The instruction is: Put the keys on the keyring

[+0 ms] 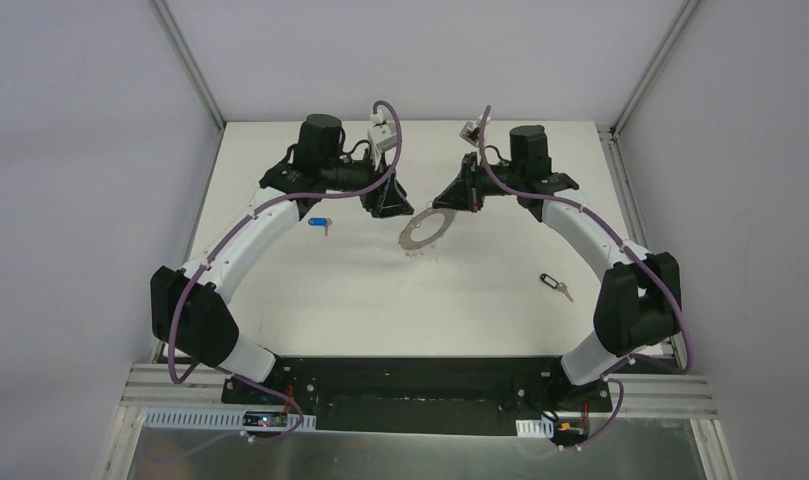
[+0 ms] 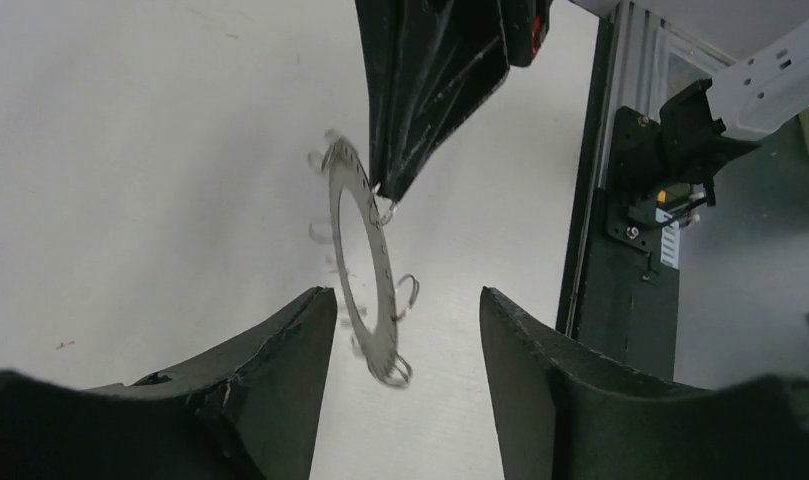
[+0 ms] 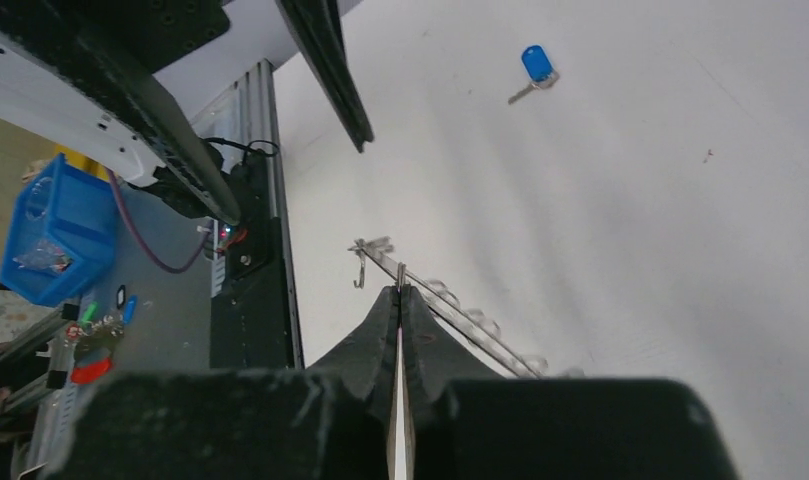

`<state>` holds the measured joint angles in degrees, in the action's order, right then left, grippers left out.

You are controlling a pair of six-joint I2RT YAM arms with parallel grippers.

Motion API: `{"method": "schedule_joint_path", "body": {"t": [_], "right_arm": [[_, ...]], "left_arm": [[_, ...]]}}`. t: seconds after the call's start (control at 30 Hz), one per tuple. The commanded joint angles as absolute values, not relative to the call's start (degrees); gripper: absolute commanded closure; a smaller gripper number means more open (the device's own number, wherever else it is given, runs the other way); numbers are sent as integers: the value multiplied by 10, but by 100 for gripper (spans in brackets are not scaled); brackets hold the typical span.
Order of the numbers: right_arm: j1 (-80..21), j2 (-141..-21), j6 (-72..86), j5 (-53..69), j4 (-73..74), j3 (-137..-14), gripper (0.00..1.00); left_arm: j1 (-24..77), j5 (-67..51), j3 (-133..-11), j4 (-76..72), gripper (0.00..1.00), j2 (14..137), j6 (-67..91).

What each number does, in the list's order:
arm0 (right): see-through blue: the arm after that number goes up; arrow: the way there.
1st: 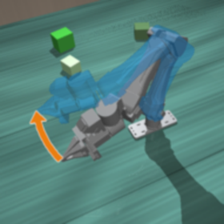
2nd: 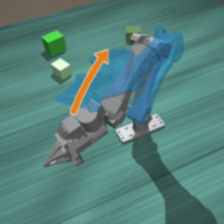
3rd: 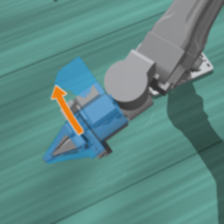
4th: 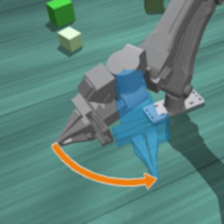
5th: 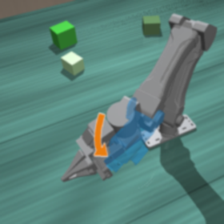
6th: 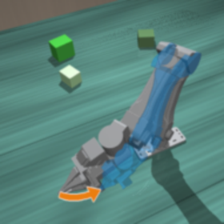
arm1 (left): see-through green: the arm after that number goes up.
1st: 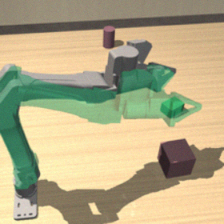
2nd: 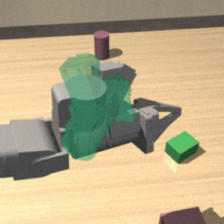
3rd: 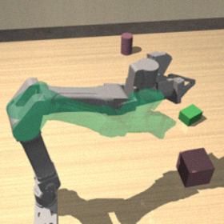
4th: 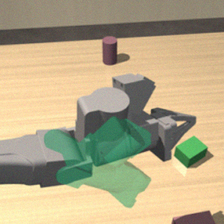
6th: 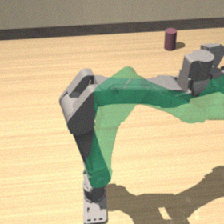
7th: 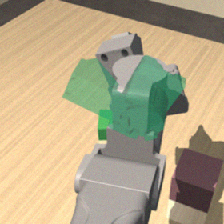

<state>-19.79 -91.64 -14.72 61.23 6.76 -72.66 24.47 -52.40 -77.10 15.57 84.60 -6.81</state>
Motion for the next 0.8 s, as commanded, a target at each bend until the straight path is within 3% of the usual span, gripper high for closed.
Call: {"method": "schedule_joint_path", "body": {"t": [0.0, 0.4, 0.77], "right_arm": [[-205, -877, -35, 681, -60, -710, 100], [-207, -862, 78, 716, -177, -679, 100], [-206, -861, 87, 717, -187, -672, 100]], "left_arm": [[260, -558, -808, 95, 45, 868, -21], [276, -597, -806, 64, 59, 883, -16], [281, -605, -801, 43, 75, 892, -2]]}}
